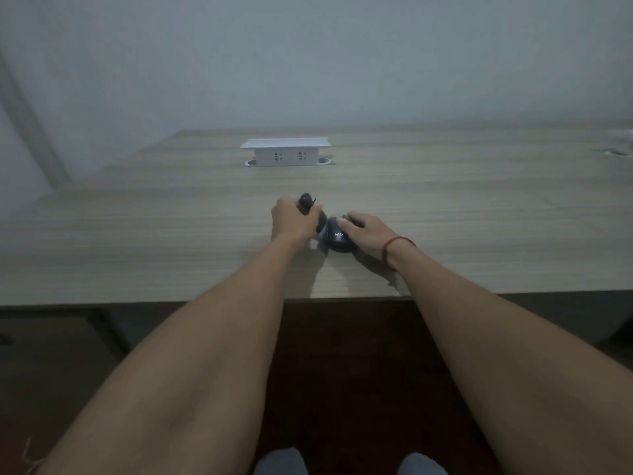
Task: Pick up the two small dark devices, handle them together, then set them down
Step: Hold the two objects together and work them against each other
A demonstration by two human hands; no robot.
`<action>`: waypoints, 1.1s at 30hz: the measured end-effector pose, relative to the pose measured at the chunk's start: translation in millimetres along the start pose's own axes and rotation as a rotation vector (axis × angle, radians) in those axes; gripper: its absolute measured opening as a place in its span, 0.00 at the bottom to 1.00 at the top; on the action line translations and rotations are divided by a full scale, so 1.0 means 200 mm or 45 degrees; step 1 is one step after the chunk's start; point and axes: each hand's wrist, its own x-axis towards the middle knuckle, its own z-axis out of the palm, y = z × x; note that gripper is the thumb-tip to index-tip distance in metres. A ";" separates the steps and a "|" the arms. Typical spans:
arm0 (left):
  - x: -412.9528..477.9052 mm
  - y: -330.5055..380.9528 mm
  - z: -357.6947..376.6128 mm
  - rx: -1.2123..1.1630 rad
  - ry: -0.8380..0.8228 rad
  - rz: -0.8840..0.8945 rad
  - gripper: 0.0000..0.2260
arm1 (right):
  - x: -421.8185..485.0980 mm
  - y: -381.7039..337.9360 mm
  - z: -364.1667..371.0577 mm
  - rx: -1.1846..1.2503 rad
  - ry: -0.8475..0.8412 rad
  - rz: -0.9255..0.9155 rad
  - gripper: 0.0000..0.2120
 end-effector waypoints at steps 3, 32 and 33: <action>-0.01 0.00 -0.05 -0.063 -0.108 0.015 0.09 | -0.01 -0.01 0.00 -0.016 0.023 -0.002 0.23; -0.04 -0.01 -0.03 0.216 0.054 0.145 0.13 | -0.06 -0.04 0.03 -0.039 -0.031 0.047 0.28; -0.04 0.01 -0.03 0.154 0.089 0.152 0.12 | -0.06 -0.04 0.03 -0.055 -0.024 0.046 0.28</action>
